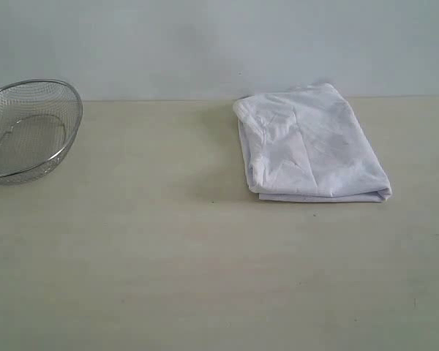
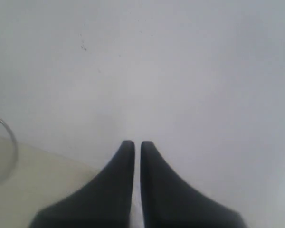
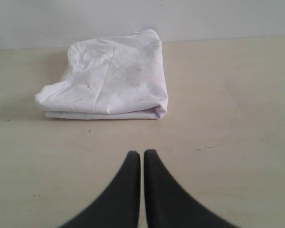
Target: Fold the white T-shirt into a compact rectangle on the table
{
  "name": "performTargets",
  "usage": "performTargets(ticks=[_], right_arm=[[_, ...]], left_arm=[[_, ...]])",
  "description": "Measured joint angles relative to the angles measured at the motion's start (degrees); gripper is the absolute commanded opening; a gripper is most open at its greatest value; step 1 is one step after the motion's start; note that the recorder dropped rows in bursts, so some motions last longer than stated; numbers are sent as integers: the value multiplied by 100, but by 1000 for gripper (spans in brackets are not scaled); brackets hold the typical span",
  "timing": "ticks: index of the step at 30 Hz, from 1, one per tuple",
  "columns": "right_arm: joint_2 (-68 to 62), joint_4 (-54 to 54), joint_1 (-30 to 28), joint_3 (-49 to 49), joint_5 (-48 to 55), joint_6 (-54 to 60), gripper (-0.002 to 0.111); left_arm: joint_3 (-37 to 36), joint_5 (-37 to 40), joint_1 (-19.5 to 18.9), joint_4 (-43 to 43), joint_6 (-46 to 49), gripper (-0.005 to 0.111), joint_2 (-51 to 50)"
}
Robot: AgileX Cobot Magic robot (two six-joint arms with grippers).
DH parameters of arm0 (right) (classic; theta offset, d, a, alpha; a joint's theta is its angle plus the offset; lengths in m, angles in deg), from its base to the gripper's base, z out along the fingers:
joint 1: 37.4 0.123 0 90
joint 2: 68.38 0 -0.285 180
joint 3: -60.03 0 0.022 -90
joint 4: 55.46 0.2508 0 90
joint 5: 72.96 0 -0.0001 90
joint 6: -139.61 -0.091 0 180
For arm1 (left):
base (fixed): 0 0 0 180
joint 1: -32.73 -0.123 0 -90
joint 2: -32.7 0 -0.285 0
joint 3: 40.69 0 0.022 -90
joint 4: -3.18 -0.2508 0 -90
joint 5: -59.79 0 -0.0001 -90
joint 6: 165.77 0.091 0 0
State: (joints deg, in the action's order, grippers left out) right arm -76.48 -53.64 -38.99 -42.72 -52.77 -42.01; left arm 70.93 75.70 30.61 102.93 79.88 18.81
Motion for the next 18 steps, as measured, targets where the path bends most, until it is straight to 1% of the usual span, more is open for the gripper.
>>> performTargets(ticks=[1,2,3,4,5,7,10,12,14,16,18], right_arm=[[0,0,0,0,0,0,0],[0,0,0,0,0,0,0],[0,0,0,0,0,0,0],[0,0,0,0,0,0,0],[0,0,0,0,0,0,0],[0,0,0,0,0,0,0],[0,0,0,0,0,0,0],[0,0,0,0,0,0,0],[0,0,0,0,0,0,0],[0,0,0,0,0,0,0],[0,0,0,0,0,0,0]], left_arm=[[0,166,0,-28,-861,5,52],[0,261,0,-279,-1360,5,128],[0,318,0,-888,-1775,5,240],[0,330,0,-1570,-1965,5,324],[0,336,0,-2651,-2058,5,410],[0,299,0,-4446,-2142,5,549],[0,204,0,-5880,-2187,5,583],[-12,154,0,-6511,-2387,5,593],[-68,42,-12,-6888,-2824,5,593],[-126,-51,-35,-7173,-3652,5,593],[-201,-102,-48,-7468,-4714,5,593]])
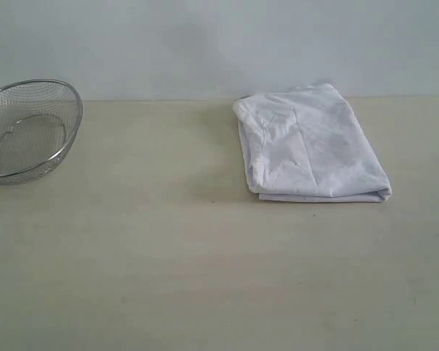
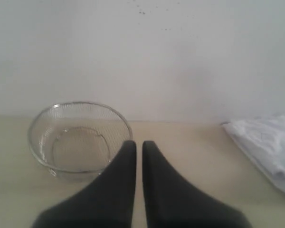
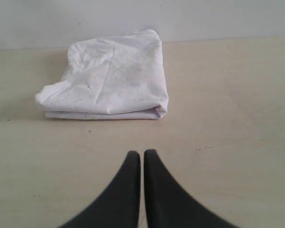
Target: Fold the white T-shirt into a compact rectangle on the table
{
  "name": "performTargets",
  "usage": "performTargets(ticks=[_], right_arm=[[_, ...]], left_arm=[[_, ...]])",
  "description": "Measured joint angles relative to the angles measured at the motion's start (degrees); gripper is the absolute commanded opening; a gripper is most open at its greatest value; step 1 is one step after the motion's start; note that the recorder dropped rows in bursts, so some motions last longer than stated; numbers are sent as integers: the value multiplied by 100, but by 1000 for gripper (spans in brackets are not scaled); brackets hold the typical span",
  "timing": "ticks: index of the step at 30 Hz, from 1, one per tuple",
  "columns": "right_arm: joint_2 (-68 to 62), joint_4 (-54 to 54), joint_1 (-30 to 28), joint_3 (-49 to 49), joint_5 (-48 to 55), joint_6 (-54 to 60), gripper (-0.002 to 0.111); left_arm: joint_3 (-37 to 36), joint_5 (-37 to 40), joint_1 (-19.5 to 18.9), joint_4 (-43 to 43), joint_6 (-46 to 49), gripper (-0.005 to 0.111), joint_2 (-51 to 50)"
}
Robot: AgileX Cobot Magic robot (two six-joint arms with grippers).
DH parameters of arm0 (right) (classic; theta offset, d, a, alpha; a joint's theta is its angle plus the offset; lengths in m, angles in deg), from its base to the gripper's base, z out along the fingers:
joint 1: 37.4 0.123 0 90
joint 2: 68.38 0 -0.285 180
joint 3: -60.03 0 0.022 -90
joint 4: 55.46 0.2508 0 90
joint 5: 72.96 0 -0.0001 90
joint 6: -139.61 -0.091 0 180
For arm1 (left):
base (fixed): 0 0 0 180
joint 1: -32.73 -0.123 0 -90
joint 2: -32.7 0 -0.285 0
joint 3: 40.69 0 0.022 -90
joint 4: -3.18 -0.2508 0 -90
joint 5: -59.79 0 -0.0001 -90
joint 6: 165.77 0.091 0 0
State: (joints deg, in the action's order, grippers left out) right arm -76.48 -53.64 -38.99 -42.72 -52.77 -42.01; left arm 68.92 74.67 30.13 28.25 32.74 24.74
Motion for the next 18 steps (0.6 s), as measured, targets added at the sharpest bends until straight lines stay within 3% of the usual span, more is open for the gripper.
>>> performTargets(ticks=[3,7,12,18], right_arm=[[0,0,0,0,0,-11,0],[0,0,0,0,0,-11,0],[0,0,0,0,0,-11,0],[0,0,0,0,0,-11,0]], left_arm=[[-176,-37,-10,-365,-1364,5,0],[-578,-50,-10,-887,-2154,5,0],[-658,-66,-10,-1462,-2218,5,0],[-658,-76,-10,-1607,-1620,5,0]])
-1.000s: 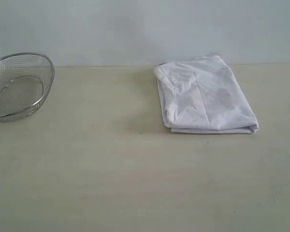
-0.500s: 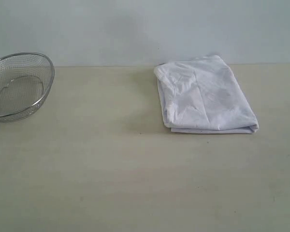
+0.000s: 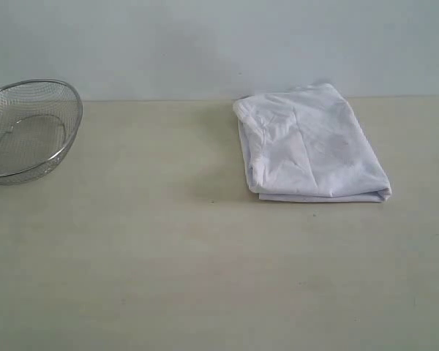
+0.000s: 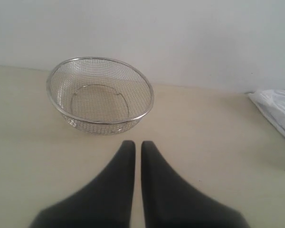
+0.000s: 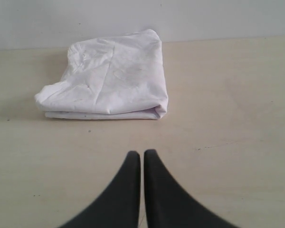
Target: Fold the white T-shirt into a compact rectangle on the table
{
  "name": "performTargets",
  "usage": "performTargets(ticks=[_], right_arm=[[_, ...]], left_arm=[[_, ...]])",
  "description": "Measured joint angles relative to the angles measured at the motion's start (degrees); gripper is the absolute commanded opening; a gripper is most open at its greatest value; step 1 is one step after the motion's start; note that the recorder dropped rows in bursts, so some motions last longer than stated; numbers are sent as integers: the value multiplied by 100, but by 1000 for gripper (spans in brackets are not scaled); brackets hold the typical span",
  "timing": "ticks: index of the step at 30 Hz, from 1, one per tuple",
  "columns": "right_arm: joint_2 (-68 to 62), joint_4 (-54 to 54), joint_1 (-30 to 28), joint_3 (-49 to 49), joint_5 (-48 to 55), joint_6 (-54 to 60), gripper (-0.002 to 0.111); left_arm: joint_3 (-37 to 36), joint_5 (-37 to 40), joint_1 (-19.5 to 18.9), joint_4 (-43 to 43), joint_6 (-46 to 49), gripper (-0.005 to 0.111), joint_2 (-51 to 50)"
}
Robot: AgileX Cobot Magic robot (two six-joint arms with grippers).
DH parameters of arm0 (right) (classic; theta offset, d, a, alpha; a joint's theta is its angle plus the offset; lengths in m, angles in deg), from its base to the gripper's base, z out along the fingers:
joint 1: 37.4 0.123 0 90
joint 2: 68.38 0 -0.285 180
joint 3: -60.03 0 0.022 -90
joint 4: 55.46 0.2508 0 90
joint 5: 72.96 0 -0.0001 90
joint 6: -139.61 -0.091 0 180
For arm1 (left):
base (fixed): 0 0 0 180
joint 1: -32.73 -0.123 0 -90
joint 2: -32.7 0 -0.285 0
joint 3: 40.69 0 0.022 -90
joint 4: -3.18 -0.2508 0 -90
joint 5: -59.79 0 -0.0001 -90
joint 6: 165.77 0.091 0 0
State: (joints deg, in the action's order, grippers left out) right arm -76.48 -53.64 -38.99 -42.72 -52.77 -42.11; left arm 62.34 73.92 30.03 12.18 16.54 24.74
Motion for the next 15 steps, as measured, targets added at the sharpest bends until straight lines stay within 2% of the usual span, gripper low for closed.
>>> performTargets(ticks=[15], right_arm=[[0,0,0,0,11,0,0]], left_arm=[[-10,267,0,-42,135,5,0]])
